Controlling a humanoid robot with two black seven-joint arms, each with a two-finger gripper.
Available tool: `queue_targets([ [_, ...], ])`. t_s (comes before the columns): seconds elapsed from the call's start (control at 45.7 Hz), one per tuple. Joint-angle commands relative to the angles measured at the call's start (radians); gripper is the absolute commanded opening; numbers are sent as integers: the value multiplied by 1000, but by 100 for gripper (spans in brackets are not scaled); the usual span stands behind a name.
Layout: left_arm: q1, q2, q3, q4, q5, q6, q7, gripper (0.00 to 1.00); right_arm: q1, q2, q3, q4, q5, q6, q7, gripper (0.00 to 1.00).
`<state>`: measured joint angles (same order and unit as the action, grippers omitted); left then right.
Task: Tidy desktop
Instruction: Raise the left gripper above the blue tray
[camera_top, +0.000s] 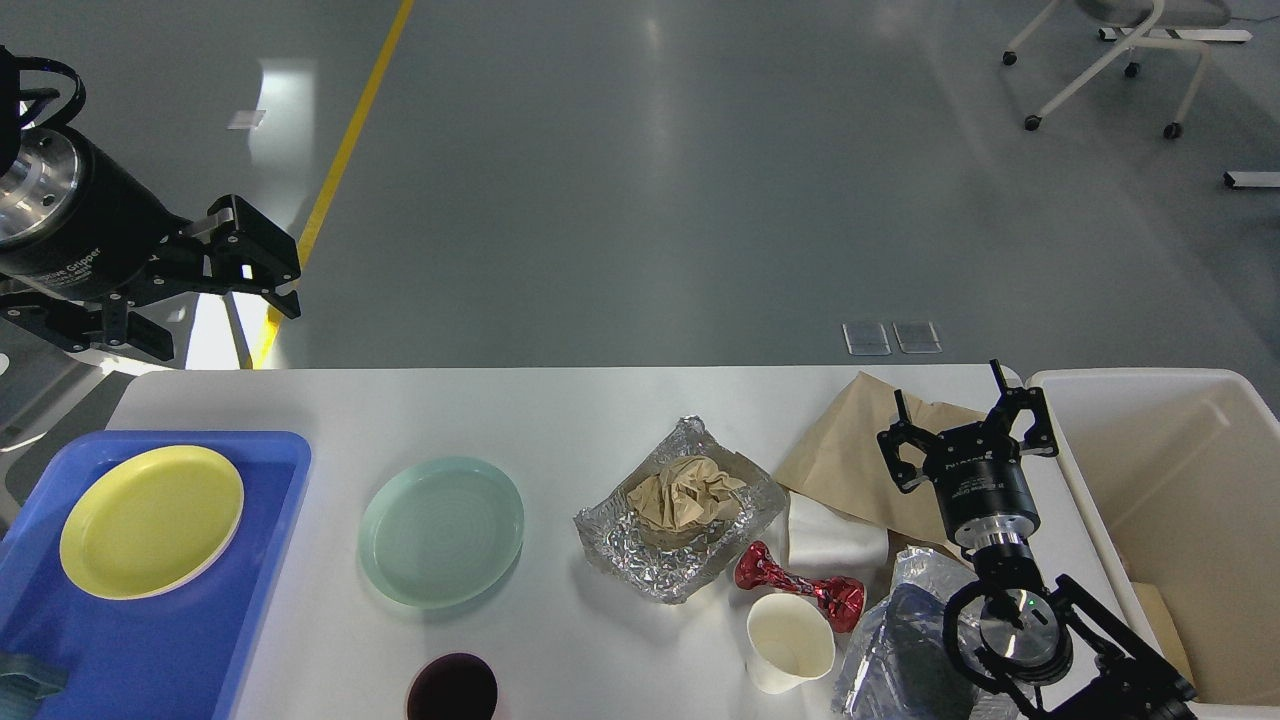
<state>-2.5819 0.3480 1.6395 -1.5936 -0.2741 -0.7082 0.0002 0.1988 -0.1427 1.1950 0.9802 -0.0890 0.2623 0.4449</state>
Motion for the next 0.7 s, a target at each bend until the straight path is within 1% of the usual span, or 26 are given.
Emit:
queue_targets([
  [0.0,-102,-58,-10,-84,-43,-14,0,96,1,0,0,0,0,0,0,100],
  [0.219,-208,-115,-61,-163,-80,-97,-2,96,-1,0,0,0,0,0,0,100],
  [0.394,-239,-167,-127,-167,-99,-184,-2,96,-1,0,0,0,0,0,0,100],
  [0.481,-238,-173,-150,-167,-103,-194,-2,96,1,0,0,0,0,0,0,100],
  [0.678,-230,-184,-156,-167,-103,-192,-2,96,-1,0,0,0,0,0,0,100],
])
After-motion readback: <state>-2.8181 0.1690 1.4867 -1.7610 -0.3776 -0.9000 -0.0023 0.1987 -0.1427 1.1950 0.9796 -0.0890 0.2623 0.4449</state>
